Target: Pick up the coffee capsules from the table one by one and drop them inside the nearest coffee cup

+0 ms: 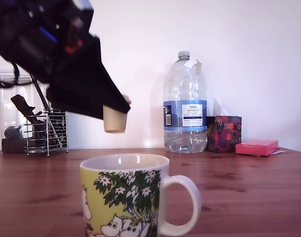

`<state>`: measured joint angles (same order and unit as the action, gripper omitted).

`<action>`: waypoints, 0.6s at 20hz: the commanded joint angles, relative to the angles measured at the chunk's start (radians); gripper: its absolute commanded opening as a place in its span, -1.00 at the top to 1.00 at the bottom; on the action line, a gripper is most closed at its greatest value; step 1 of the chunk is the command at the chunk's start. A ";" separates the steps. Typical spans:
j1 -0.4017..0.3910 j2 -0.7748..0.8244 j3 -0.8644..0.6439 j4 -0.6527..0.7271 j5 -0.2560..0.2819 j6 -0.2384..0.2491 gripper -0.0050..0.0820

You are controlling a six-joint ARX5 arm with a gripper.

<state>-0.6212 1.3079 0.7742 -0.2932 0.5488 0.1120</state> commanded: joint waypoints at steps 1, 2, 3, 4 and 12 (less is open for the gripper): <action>-0.030 -0.002 -0.007 -0.041 -0.017 0.009 0.39; -0.054 -0.006 -0.008 -0.060 -0.024 0.014 0.39; -0.082 -0.006 -0.008 -0.076 -0.037 0.021 0.39; -0.112 -0.006 -0.008 -0.085 -0.048 0.023 0.39; -0.224 -0.005 -0.008 -0.103 -0.121 0.023 0.39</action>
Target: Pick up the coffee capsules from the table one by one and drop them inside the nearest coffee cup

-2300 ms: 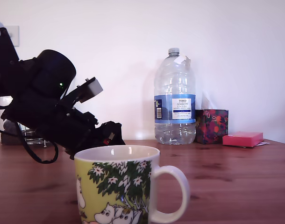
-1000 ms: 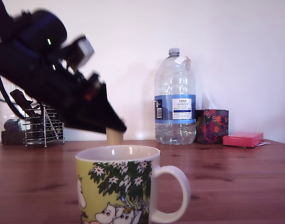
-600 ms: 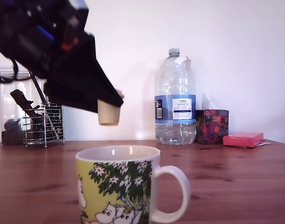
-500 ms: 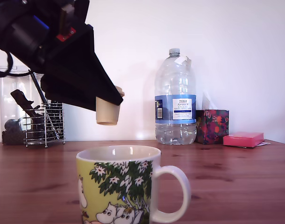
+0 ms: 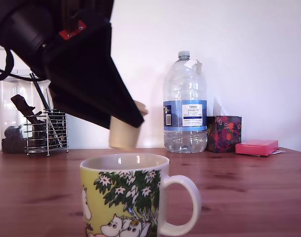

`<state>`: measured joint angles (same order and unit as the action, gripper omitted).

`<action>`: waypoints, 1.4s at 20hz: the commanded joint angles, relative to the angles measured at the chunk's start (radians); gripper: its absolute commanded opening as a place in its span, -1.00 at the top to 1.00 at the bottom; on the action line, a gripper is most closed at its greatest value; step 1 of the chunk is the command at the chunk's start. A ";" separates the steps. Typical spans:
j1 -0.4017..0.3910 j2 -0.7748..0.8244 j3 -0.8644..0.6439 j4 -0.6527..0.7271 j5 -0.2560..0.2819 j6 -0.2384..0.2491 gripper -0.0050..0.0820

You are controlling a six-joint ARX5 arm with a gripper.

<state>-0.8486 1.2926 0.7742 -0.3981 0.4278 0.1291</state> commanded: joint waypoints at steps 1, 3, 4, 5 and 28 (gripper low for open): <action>0.003 0.010 -0.008 0.002 -0.001 0.006 0.39; 0.003 0.010 -0.008 0.005 -0.011 0.006 0.39; 0.003 0.010 -0.008 0.005 -0.015 0.005 0.37; 0.003 0.010 -0.008 0.005 -0.015 0.005 0.34; 0.004 -0.010 -0.008 0.059 -0.050 -0.002 0.94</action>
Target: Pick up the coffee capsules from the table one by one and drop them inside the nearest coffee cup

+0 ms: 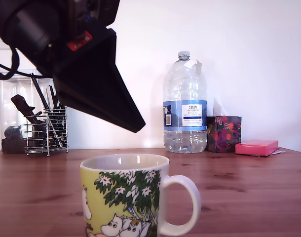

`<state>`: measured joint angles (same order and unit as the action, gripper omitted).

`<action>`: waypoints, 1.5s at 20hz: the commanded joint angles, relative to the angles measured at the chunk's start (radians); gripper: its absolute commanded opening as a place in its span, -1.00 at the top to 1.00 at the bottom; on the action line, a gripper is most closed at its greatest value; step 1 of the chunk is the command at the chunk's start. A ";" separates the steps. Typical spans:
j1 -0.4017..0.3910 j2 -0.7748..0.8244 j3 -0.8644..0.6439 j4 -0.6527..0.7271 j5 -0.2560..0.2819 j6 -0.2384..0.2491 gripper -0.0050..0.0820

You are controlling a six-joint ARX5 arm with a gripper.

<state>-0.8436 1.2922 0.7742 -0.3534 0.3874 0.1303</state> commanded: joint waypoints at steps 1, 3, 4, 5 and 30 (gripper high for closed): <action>0.000 -0.026 -0.008 0.032 -0.038 -0.008 0.94; 0.009 -0.076 -0.014 0.083 -0.082 -0.014 0.94; 0.018 -0.108 -0.021 0.108 -0.092 -0.026 0.94; 0.032 -0.140 -0.031 0.130 -0.095 -0.034 0.94; 0.706 -1.232 -0.704 0.310 -0.204 -0.316 0.94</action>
<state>-0.1410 0.0792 0.0963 -0.0345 0.1898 -0.1787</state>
